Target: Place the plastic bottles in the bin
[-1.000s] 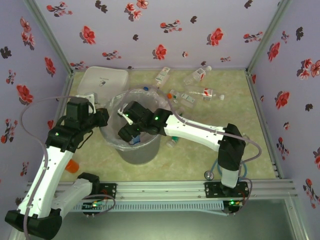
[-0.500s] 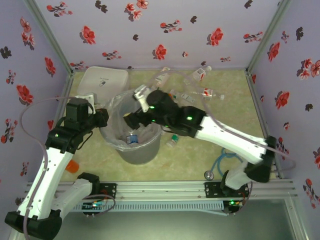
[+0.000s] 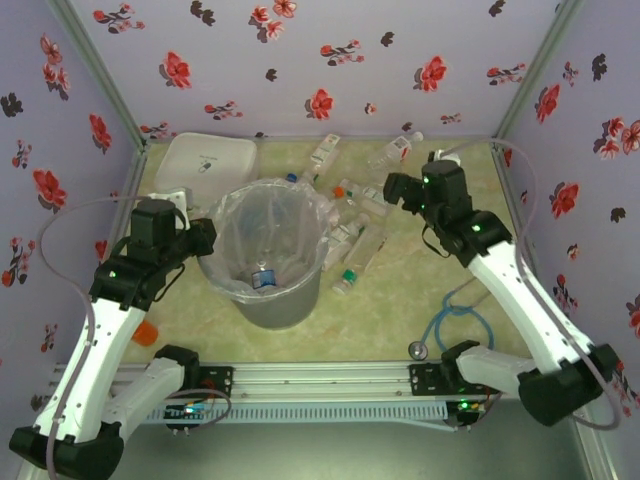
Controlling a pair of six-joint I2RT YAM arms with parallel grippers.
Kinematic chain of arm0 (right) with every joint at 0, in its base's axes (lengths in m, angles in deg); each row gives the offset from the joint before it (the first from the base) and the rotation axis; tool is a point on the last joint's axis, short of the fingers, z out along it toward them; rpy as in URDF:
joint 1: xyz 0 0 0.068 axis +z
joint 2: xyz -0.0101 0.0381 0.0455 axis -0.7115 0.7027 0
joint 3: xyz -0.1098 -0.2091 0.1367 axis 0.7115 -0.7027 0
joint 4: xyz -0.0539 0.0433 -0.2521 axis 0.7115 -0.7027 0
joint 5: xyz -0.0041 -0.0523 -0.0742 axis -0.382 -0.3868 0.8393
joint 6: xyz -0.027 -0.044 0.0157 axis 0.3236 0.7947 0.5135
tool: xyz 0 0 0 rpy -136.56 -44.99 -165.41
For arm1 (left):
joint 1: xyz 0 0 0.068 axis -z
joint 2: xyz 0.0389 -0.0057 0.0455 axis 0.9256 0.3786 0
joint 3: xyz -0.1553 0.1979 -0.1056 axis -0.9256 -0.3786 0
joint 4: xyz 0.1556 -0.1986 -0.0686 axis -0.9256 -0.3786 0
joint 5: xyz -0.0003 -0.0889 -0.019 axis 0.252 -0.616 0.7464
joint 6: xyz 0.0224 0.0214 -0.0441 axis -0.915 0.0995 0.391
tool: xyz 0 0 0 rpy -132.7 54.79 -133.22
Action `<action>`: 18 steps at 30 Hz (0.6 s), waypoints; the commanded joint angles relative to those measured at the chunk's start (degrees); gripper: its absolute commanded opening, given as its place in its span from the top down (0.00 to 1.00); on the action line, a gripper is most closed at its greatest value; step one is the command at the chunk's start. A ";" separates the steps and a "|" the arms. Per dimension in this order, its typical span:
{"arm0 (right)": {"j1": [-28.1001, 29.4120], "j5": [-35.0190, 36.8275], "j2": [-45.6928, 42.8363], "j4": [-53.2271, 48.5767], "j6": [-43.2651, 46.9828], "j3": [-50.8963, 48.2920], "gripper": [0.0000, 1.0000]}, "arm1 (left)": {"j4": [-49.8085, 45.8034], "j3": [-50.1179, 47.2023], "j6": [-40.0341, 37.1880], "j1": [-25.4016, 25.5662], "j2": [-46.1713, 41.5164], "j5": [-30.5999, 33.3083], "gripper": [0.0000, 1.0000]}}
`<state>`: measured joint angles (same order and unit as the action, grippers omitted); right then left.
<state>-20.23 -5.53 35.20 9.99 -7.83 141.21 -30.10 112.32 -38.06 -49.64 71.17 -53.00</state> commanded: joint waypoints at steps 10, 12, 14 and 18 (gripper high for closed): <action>-2.36 -17.64 23.63 4.88 -11.06 -4.54 0.11 | -4.20 -1.61 -1.44 0.35 -1.81 -0.93 0.94; -2.32 -18.37 26.35 6.30 -11.85 -4.99 0.11 | -4.10 -1.78 -1.53 0.35 -2.15 -0.93 0.93; -2.36 -18.26 28.47 6.70 -12.26 -5.20 0.10 | -3.86 -1.72 -1.44 0.35 -2.32 -0.86 0.93; -2.32 -19.42 32.16 10.18 -13.56 -6.85 0.08 | -3.59 -1.63 -1.33 0.35 -2.17 -1.02 0.93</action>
<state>-22.55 -22.89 65.29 17.03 -19.11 135.48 -30.67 111.86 -38.04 -49.64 69.40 -53.16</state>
